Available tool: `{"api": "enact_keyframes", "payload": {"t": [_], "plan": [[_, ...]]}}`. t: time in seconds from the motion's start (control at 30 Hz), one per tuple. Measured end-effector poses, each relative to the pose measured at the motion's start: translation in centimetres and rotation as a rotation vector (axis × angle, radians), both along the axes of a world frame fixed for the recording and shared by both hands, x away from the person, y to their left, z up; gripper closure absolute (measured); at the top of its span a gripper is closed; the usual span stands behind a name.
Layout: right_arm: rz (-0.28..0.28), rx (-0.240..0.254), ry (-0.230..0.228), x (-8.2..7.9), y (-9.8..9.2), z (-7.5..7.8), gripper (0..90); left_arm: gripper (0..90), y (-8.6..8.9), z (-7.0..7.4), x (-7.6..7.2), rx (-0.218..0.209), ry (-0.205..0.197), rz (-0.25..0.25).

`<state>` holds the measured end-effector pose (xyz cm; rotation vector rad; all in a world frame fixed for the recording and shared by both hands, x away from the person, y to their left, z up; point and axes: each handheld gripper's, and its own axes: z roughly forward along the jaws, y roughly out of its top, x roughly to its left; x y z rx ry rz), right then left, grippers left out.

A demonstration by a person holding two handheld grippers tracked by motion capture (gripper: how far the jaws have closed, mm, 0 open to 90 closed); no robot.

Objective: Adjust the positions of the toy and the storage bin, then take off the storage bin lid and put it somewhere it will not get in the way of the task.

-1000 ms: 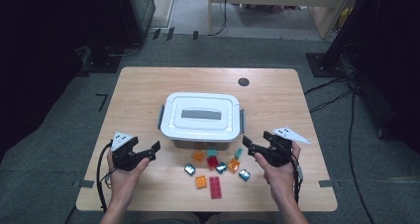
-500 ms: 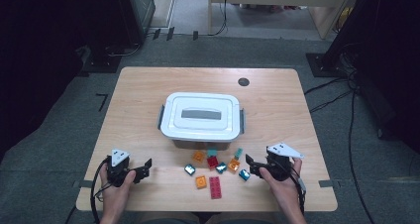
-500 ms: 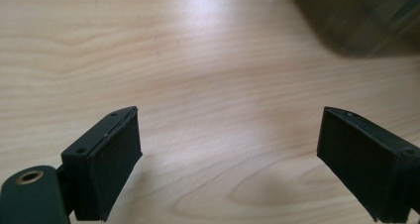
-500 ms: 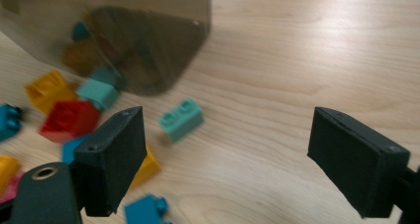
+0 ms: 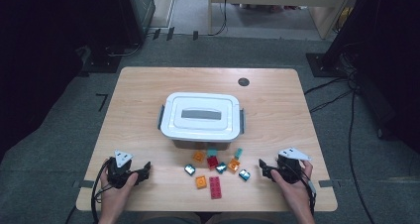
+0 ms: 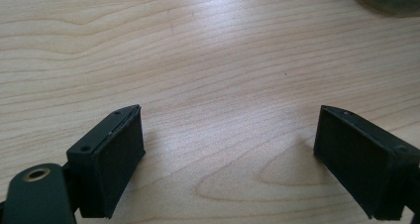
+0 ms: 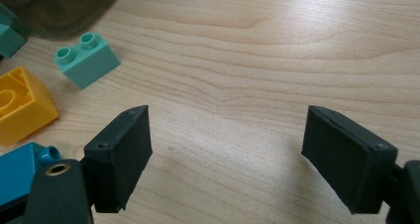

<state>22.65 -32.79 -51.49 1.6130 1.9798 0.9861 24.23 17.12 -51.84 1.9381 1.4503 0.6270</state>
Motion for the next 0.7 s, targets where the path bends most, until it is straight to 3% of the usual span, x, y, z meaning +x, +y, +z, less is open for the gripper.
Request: {"api": "enact_keyframes", "payload": {"t": [0.2, 0.37, 0.57, 0.7], "plan": [[0.014, 0.015, 0.003, 0.3, 0.4, 0.2, 19.3, 11.5, 0.0, 0.0, 0.0, -0.002, -0.003, 0.002], [0.052, 0.039, -0.044, 0.5, 1.3, 2.0, 21.1, 10.6, -0.1, 0.0, 0.3, 0.0, 0.002, -0.003], [0.104, 0.067, -0.062, 1.3, 2.0, 4.1, 22.0, 7.1, -0.2, -0.1, 0.5, 0.002, 0.007, 0.005], [0.146, 0.071, -0.094, 2.0, 2.2, 6.0, 28.6, 6.9, 0.1, -0.1, 0.6, 0.001, 0.007, -0.017]]}}
